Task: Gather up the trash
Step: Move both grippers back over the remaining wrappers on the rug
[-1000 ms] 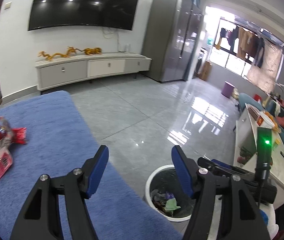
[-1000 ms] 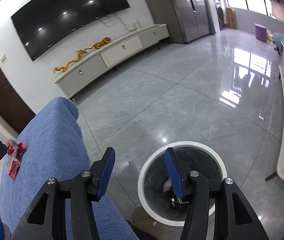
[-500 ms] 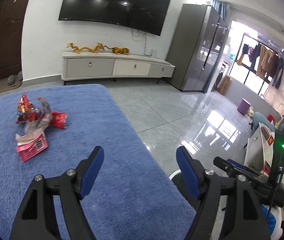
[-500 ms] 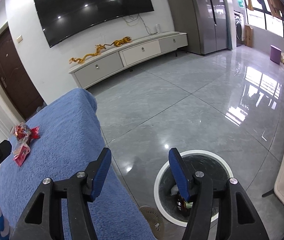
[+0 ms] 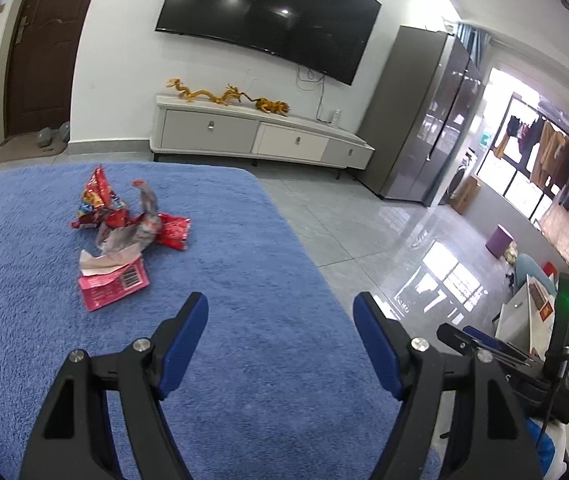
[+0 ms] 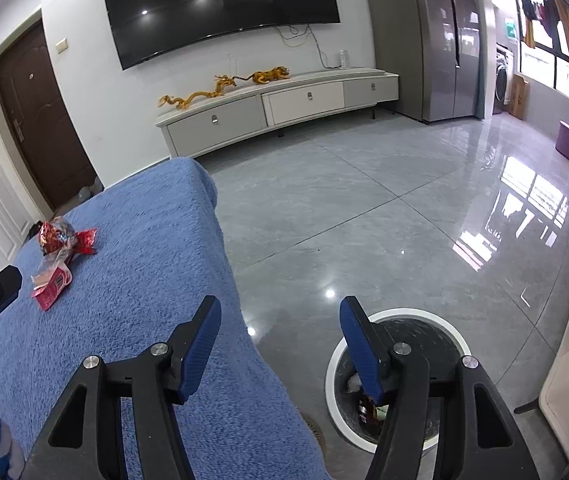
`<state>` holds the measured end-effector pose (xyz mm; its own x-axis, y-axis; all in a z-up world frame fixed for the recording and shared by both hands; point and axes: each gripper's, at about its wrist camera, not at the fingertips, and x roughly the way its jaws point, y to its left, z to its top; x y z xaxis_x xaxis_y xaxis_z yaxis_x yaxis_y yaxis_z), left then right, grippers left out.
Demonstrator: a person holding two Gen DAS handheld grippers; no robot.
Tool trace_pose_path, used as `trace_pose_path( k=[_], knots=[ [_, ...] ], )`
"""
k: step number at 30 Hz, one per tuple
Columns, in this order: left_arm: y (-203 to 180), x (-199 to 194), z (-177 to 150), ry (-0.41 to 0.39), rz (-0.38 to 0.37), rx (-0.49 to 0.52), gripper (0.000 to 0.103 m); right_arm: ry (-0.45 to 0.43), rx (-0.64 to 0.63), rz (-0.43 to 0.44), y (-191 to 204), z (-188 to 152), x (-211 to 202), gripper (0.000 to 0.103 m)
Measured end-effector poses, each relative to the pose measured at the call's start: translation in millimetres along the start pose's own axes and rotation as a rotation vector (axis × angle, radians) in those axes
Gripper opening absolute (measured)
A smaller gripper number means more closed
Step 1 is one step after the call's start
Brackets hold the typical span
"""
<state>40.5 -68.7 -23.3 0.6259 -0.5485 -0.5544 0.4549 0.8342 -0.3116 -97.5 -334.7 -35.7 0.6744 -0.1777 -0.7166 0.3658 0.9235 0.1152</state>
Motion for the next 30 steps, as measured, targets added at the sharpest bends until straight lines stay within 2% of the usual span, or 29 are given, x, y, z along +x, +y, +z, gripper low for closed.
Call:
trace_pose_path(
  k=[14,21,25,30],
  knots=[
    [40,14,-2,0.029,0.024,-0.044,0.074,0.034,-0.086,0.019,36,2,20,0.059],
    [86,21,10,0.015,0.120,-0.100,0.074,0.052,-0.124,0.046,52,9,37,0.059],
    [116,26,18,0.005,0.175,-0.141,0.074,0.062,-0.163,0.083,67,16,51,0.059],
    [143,41,20,0.025,0.210,-0.157,0.074,0.082,-0.208,0.151,93,26,75,0.059]
  ],
)
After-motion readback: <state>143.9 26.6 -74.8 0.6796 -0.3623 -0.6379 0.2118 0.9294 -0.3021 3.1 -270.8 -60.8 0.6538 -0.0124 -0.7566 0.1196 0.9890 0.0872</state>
